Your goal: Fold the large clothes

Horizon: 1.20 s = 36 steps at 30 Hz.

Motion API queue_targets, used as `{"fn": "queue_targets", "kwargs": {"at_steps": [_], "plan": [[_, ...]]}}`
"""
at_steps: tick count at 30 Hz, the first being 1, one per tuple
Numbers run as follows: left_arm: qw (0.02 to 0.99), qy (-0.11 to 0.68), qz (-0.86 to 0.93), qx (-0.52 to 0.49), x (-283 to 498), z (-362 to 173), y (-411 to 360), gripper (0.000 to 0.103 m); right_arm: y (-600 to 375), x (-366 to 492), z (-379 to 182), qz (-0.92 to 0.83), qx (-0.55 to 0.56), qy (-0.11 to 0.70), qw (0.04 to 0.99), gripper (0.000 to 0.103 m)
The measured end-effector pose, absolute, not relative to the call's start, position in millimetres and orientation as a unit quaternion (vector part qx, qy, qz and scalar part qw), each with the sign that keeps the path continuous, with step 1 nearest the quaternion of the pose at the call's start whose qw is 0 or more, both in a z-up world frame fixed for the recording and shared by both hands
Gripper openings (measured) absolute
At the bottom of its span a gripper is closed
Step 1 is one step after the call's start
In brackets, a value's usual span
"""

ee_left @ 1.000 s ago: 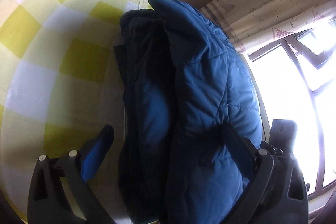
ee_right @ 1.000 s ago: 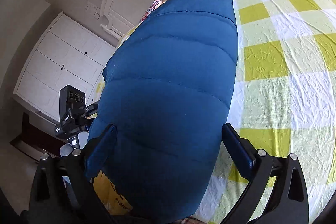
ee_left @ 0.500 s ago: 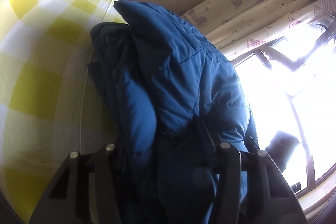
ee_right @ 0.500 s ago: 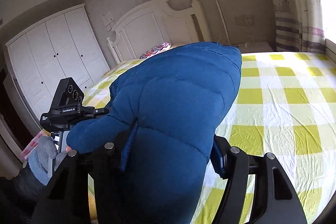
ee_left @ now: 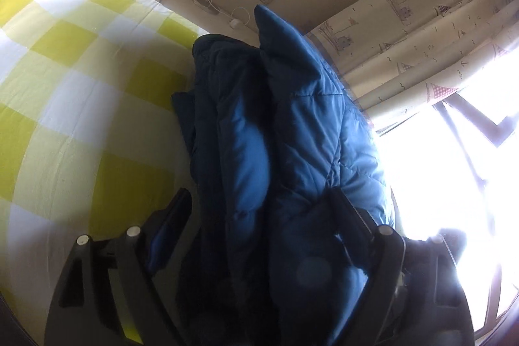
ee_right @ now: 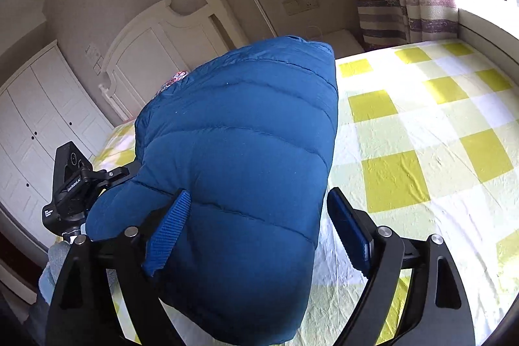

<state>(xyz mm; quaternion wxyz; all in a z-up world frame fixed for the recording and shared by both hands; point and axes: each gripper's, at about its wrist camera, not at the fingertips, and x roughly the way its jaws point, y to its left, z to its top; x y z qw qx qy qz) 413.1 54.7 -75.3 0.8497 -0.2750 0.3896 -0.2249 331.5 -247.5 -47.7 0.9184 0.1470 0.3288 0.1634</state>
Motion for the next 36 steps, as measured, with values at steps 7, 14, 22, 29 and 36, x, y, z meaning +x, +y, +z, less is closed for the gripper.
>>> {"fn": "queue_targets", "kwargs": {"at_steps": [7, 14, 22, 29, 36], "plan": [[0.964, 0.188, -0.130, -0.133, 266.9, 35.4, 66.4, 0.100, -239.5, 211.1, 16.2, 0.140, 0.082, 0.189, 0.968, 0.091], [0.992, 0.110, 0.027, -0.058, 141.1, 54.3, 31.6, 0.101, -213.0, 131.2, 3.0, 0.054, 0.017, 0.153, 0.987, 0.098], [0.983, 0.178, -0.015, -0.030, 99.3, -8.2, 0.7, 0.101, -200.3, 88.2, -38.1, 0.033, -0.011, 0.162, 0.986, 0.098], [0.982, 0.184, -0.033, -0.009, 92.6, -24.6, -18.5, 0.101, -194.4, 74.3, -40.8, 0.034, -0.017, 0.160, 0.986, 0.098], [0.982, 0.189, -0.028, -0.007, 92.6, -28.6, -19.3, 0.101, -190.9, 67.0, -37.8, 0.035, -0.014, 0.148, 0.988, 0.098]]}}
